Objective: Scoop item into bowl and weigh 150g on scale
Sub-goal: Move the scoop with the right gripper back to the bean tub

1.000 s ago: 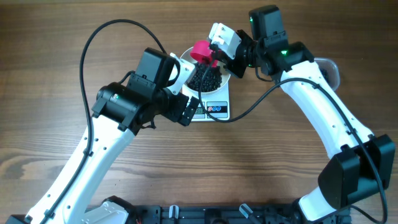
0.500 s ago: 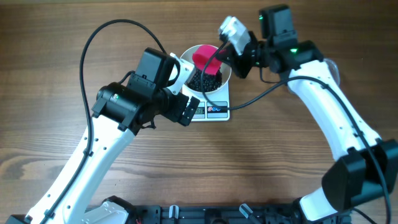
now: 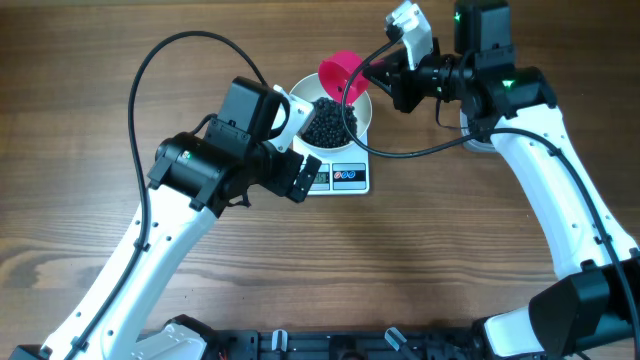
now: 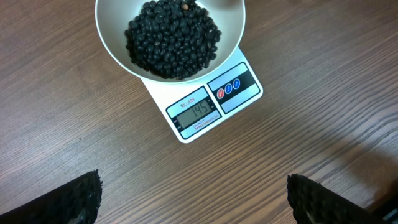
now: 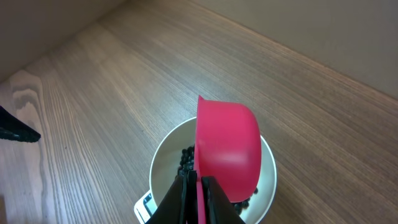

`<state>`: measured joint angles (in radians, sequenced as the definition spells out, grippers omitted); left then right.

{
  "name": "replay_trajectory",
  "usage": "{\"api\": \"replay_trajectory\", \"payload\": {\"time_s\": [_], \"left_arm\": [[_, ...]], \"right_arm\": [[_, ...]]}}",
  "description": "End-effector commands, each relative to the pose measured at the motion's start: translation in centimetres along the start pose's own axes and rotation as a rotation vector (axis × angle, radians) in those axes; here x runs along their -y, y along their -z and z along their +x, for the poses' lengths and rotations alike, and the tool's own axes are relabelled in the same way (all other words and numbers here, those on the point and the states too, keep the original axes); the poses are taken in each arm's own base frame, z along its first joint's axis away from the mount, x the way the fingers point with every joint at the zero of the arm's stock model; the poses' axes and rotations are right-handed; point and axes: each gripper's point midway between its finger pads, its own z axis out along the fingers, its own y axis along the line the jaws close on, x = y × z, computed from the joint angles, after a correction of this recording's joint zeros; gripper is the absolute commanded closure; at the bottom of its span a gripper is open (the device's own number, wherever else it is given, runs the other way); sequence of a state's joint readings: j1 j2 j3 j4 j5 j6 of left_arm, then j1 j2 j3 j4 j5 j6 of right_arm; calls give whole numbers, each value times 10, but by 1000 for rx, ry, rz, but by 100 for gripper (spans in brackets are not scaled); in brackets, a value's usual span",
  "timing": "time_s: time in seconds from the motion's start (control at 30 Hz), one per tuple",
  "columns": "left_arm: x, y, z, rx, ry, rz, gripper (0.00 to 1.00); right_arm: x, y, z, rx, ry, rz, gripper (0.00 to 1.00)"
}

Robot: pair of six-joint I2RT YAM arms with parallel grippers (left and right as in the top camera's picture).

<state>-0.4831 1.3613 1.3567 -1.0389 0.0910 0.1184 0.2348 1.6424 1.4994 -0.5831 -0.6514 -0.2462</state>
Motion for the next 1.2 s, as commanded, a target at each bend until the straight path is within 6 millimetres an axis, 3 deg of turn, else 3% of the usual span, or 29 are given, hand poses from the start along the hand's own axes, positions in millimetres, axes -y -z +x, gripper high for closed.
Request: {"api": "replay_trajectory", "payload": {"time_s": [0.0,0.17,0.27,0.4,0.57,0.63,0.7,0.83,0.9,0.97,1.03,1.1,1.17], "left_arm": [[-2,1,0,5,4,-8,0],[-2,1,0,5,4,-8,0],[-2,1,0,5,4,-8,0],[-2,1,0,5,5,-8,0],[-2,1,0,5,4,-8,0],[-2,1,0,5,4,-8,0],[-2,1,0,5,4,-8,0],[-2,1,0,5,4,-8,0],[-2,1,0,5,5,-8,0],[-2,1,0,5,5,-8,0],[-2,1,0,5,5,-8,0],[-2,1,0,5,4,-8,0],[-2,1,0,5,4,-8,0]], "right_arm": [[-7,8,-13,36,8,-18,96],[-10,8,-13,32,10,-24,96],[-31,7,-10,8,72,-54,96],[-9,5,10,-100,81,119,96],[-10,5,8,-91,81,108,96],[-29,1,4,-67,125,18,96],[-14,-2,5,-101,160,149,96],[-17,-10,-9,-82,290,215,96],[-9,-8,-7,-99,291,272,96],[-26,-12,-9,-77,333,171,96],[-22,-11,-11,-71,291,195,96],[-46,-13,-8,-56,352,53,96],[-33,-12,-6,-76,318,127,96]]}}
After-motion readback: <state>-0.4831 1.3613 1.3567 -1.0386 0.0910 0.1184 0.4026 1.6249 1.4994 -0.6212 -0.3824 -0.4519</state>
